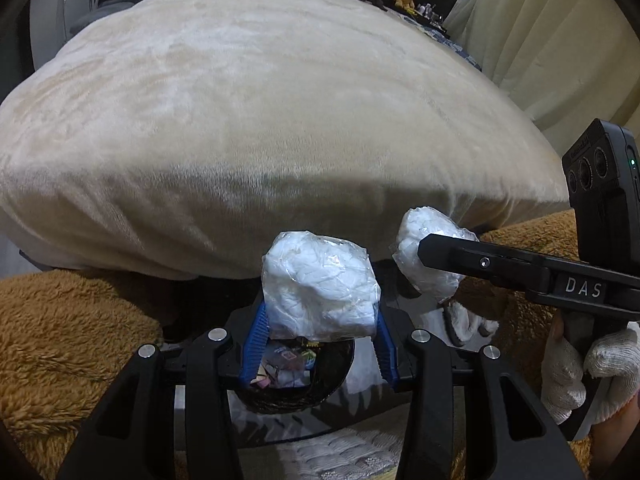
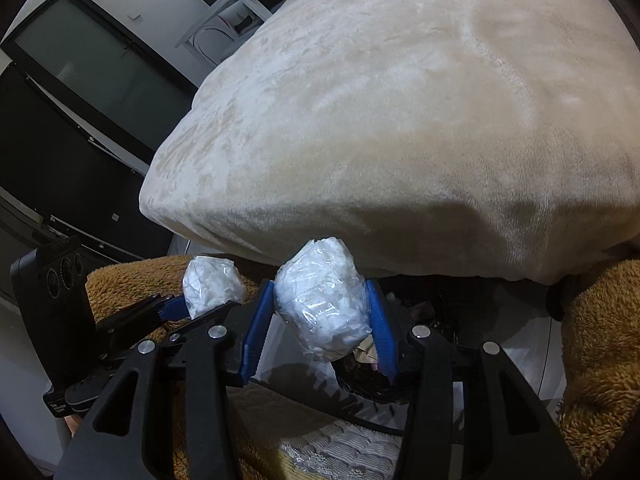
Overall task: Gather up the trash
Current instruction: 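Open both tools to drop the white bags into the bin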
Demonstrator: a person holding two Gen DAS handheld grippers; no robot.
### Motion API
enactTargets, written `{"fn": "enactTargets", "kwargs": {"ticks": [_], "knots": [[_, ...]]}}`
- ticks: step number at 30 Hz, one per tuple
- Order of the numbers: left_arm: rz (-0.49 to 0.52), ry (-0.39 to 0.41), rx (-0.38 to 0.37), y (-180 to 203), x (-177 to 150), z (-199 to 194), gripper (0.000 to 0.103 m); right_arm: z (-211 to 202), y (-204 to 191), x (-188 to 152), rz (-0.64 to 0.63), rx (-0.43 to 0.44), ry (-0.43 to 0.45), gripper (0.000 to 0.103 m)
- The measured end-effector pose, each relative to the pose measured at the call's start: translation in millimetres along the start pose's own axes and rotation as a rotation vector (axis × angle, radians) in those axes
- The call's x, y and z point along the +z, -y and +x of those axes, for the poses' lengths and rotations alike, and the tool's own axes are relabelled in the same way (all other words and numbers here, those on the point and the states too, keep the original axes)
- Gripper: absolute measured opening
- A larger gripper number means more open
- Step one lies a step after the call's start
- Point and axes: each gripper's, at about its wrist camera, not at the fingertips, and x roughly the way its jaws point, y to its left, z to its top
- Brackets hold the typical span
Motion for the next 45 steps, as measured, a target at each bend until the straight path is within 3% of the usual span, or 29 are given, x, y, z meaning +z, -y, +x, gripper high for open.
{"fn": "enactTargets", "kwargs": {"ticks": [9, 20, 26, 28, 31, 45], "knots": [[-0.012, -0.163, 0.016, 1, -6, 35, 0.044, 23, 15, -6, 0.064, -0.045, -0.105, 0.047], [-0.018, -0.227, 0.019, -1, -12, 45, 0.047, 38, 24, -10, 0.117, -0.043, -0.171, 0.049], [-0.017, -0.236, 0.031, 0, -13, 48, 0.055, 37, 24, -10, 0.124, -0.043, -0.163, 0.05], [-0.023, -0.229, 0.03, -1, -12, 46, 0.059, 38, 24, -9, 0.138, -0.039, -0.159, 0.06], [-0.034, -0.228, 0.032, -4, -12, 46, 0.064, 36, 25, -10, 0.14, -0.045, -0.157, 0.061], [-0.014, -0.172, 0.048, -2, -10, 35, 0.065, 26, 23, -8, 0.107, -0.039, -0.119, 0.061]]}}
